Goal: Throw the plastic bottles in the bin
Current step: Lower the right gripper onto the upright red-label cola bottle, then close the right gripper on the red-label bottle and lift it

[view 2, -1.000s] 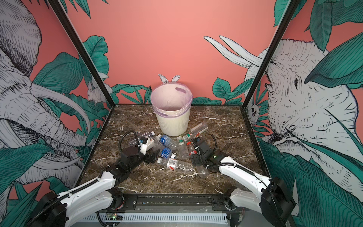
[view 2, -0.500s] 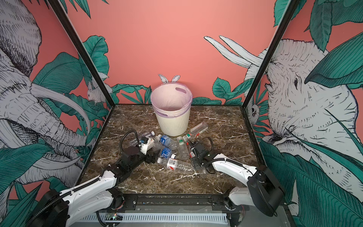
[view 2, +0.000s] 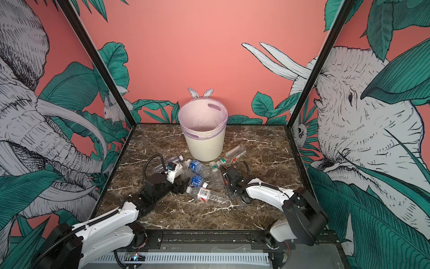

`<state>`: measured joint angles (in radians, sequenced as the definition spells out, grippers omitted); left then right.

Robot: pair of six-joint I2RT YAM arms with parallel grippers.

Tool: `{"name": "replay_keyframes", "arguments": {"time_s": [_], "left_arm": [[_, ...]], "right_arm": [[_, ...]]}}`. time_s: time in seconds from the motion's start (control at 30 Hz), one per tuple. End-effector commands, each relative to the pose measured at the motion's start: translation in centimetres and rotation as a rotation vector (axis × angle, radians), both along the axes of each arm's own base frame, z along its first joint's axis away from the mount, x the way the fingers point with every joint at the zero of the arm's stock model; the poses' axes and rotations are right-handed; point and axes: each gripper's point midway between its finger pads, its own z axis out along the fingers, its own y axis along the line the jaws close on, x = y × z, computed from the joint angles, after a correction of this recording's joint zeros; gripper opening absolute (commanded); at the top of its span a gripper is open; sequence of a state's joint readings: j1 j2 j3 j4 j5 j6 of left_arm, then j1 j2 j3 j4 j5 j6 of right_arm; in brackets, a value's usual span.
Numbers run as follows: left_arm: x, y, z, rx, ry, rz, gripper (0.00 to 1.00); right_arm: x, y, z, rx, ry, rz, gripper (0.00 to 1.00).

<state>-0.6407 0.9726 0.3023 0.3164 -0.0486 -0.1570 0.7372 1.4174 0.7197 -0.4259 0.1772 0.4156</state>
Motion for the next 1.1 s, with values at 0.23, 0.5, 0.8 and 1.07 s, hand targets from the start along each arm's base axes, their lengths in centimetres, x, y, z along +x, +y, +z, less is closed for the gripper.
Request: {"name": "replay_keyframes", "arguments": {"time_s": [0.23, 0.5, 0.8, 1.07], "left_arm": [[0.3, -0.7, 0.9, -0.017, -0.015, -0.018, 0.96], [0.3, -0.7, 0.9, -0.017, -0.015, -0.018, 0.96], [0.3, -0.6, 0.9, -0.014, -0.014, -0.013, 0.96], [0.3, -0.5, 0.9, -0.013, -0.015, -0.01, 0.96]], "right_arm": [[0.9, 0.2, 0.3, -0.002, -0.022, -0.023, 0.73], [0.9, 0.1, -0.1, -0.002, -0.013, -0.032, 0.7], [0.8, 0.0, -0.4, 0.0, -0.004, -0.033, 0.62], [0.7, 0.1, 0.0, 0.029, -0.02, -0.028, 0.46]]}}
